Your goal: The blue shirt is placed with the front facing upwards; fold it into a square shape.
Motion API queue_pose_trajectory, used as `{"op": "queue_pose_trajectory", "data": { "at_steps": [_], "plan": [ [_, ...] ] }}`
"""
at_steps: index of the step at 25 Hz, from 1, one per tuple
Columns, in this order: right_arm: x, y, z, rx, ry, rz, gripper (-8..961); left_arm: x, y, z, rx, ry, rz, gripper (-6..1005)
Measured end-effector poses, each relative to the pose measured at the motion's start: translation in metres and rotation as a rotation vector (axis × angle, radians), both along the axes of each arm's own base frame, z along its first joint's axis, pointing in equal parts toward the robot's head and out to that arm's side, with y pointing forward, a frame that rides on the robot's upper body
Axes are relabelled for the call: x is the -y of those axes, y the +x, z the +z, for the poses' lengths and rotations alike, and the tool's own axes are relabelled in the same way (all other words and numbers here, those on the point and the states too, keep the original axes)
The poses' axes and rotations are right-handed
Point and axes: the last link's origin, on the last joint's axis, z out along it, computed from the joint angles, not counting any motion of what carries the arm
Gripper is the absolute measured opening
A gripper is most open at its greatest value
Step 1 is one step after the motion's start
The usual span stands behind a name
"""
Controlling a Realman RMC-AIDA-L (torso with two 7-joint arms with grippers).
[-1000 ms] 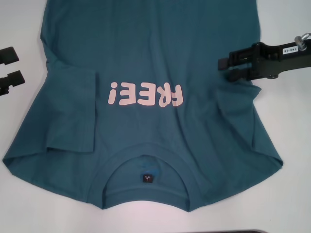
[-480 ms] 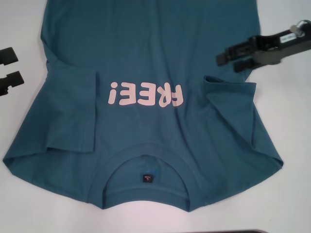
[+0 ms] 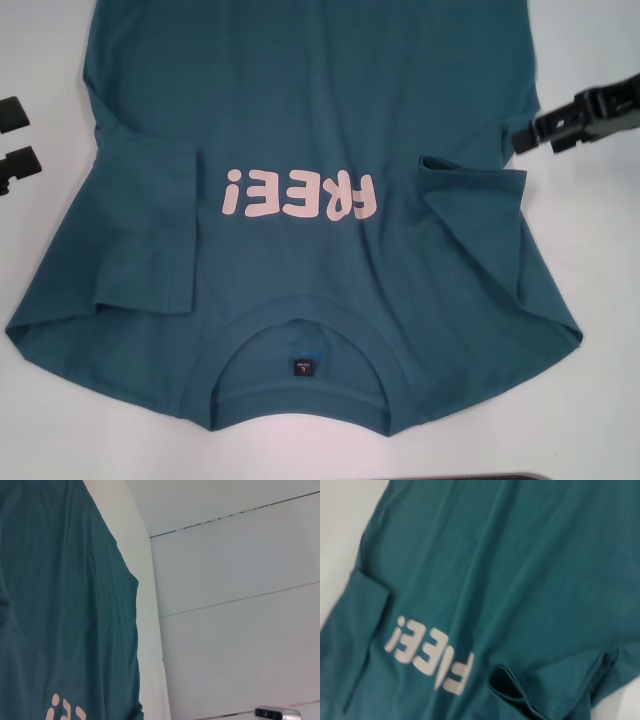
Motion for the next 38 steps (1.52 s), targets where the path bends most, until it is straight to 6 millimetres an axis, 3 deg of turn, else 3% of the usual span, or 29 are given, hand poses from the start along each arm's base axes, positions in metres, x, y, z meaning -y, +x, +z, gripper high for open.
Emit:
{"op": "queue_pose_trajectory", "data": {
  "at_steps": [9, 29, 33, 36, 38],
  "plan": [
    [0.006, 0.010, -0.026, 0.109, -0.053, 0.033, 793, 0.001, 0.000, -0.001, 0.003, -0.001, 0.003, 733],
    [0.005, -0.012, -0.065, 0.092, -0.094, 0.123, 793, 0.001, 0.000, -0.002, 0.008, -0.002, 0.002, 734],
    [0.014, -0.031, -0.065, -0.038, -0.162, 0.150, 793, 0.001, 0.000, -0.002, 0.007, -0.002, 0.001, 733],
    [0.018, -0.046, -0.052, -0.164, -0.189, 0.178, 793, 0.000, 0.001, 0.000, 0.012, 0.006, -0.003, 734],
    [0.017, -0.045, -0.040, -0.202, -0.167, 0.174, 793, 0.000, 0.002, 0.001, 0.018, 0.012, -0.007, 735]
  ]
}}
